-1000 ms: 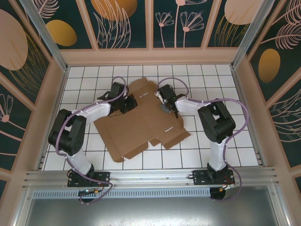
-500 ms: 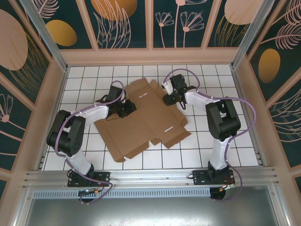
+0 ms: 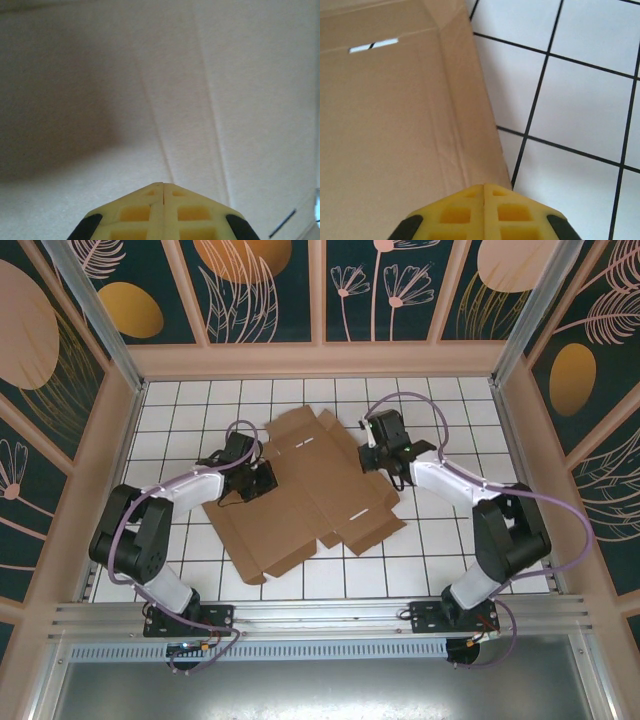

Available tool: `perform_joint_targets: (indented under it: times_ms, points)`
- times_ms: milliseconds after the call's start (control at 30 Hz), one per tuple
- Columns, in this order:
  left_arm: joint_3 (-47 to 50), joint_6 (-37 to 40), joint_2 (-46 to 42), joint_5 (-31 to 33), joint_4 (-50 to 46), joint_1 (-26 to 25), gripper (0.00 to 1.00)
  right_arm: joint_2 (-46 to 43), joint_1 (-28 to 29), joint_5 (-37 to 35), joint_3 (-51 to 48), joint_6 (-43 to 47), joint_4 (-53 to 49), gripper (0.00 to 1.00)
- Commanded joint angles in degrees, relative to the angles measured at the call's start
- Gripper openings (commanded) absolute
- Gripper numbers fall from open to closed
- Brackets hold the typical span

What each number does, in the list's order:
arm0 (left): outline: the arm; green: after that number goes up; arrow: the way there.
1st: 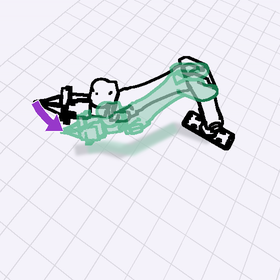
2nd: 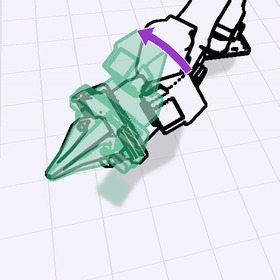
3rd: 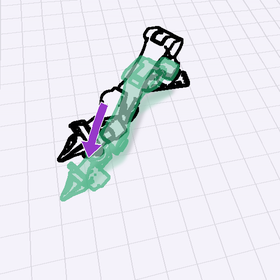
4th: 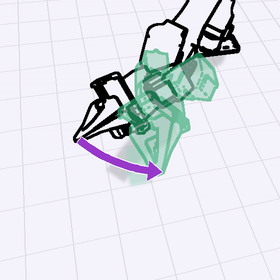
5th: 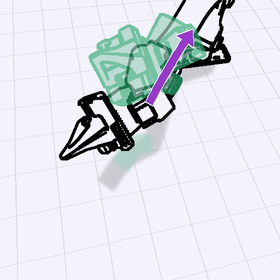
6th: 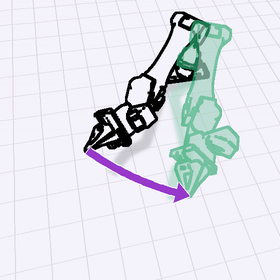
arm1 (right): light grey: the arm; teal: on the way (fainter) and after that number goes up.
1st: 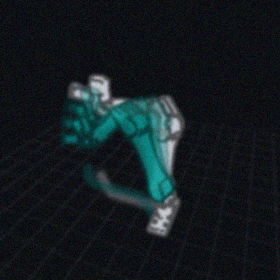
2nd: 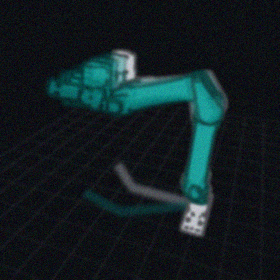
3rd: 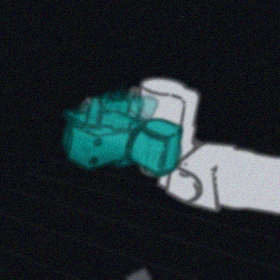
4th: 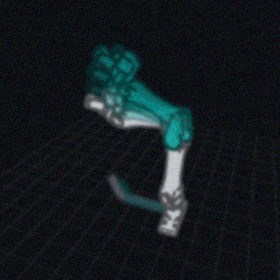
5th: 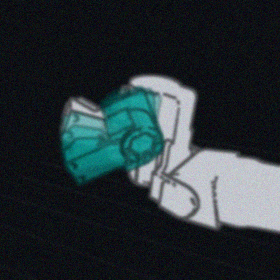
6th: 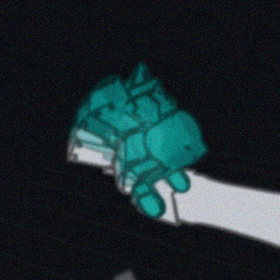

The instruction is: Fold the paper box

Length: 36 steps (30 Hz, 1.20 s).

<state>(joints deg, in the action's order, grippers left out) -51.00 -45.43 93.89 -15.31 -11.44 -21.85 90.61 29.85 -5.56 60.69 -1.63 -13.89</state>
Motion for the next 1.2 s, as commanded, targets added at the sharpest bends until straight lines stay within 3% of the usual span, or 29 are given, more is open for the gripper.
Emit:
perform_joint_targets:
  times_ms: [0,133,267,367,433,667,1000,1167]
  points:
    - [1.0,0.1,1.0,0.6,-0.8,0.4,0.00,-1.7,1.2,1.7,-4.1,-5.6,-0.6,0.00]
    - [1.8,-0.1,1.4,0.0,0.0,0.3,0.00,-4.6,-0.5,4.1,-8.5,-6.1,3.4,0.00]
    - [1.7,0.7,1.6,1.5,-0.3,0.4,0.00,-0.8,-5.3,5.2,-4.1,-4.3,2.6,0.44]
    - [1.6,0.9,2.2,1.1,-0.1,0.4,0.00,5.3,-8.7,14.2,0.4,-1.5,1.8,0.58]
    - [2.2,0.8,2.0,-0.6,1.4,0.4,0.00,8.6,-10.0,17.5,2.1,0.2,1.9,0.61]
    - [3.0,0.4,1.3,-2.8,3.2,0.4,0.00,17.2,-11.1,24.3,6.9,4.9,-0.7,0.60]
    - [8.0,-3.7,2.8,-9.4,9.7,0.1,0.00,20.8,-9.7,18.8,12.2,7.4,-2.2,0.25]
    - [6.8,-4.6,4.0,-11.9,10.7,-3.5,0.00,21.5,-9.0,21.5,16.1,11.5,-2.6,0.21]
